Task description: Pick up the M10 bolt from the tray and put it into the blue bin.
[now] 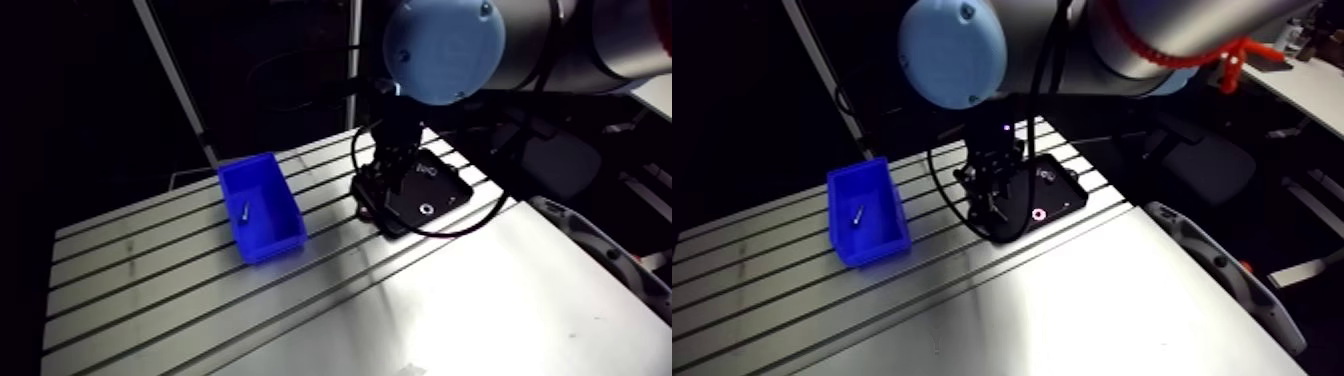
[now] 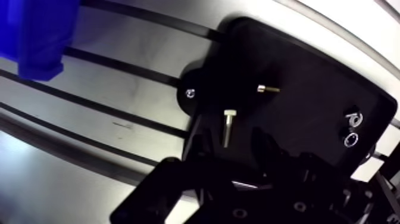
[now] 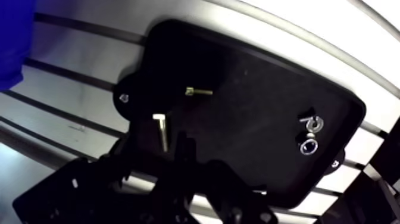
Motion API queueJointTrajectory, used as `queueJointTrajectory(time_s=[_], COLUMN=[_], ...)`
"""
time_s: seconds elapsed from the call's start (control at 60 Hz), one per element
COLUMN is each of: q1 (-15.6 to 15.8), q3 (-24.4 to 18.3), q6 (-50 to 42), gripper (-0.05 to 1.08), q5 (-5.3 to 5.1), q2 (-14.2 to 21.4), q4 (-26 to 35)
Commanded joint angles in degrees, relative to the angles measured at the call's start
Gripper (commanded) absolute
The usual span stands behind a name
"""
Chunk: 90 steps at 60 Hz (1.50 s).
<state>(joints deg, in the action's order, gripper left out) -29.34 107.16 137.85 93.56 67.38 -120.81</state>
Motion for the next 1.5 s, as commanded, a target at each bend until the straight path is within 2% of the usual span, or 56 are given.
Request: queueJointTrajectory(time_s=[0.017,0.5,0.75,0.933,1.5], q1=[-0.1,-0.1,-0.1,-0.1,-0.2], q3=[0.6,0.9,0.8,1.0,1.1], q6=[0.3,0.2,0.1,0.2,0.3], gripper=[0.54,0.65,0.65,0.65,0.66], q5=[0.0,0.0,0.0,0.0,0.09], q2=[-0.4,-0.8,-0.9,-1.0,-1.4], q4=[-0.6,-0.7,-0.9,-3.1,-3.2])
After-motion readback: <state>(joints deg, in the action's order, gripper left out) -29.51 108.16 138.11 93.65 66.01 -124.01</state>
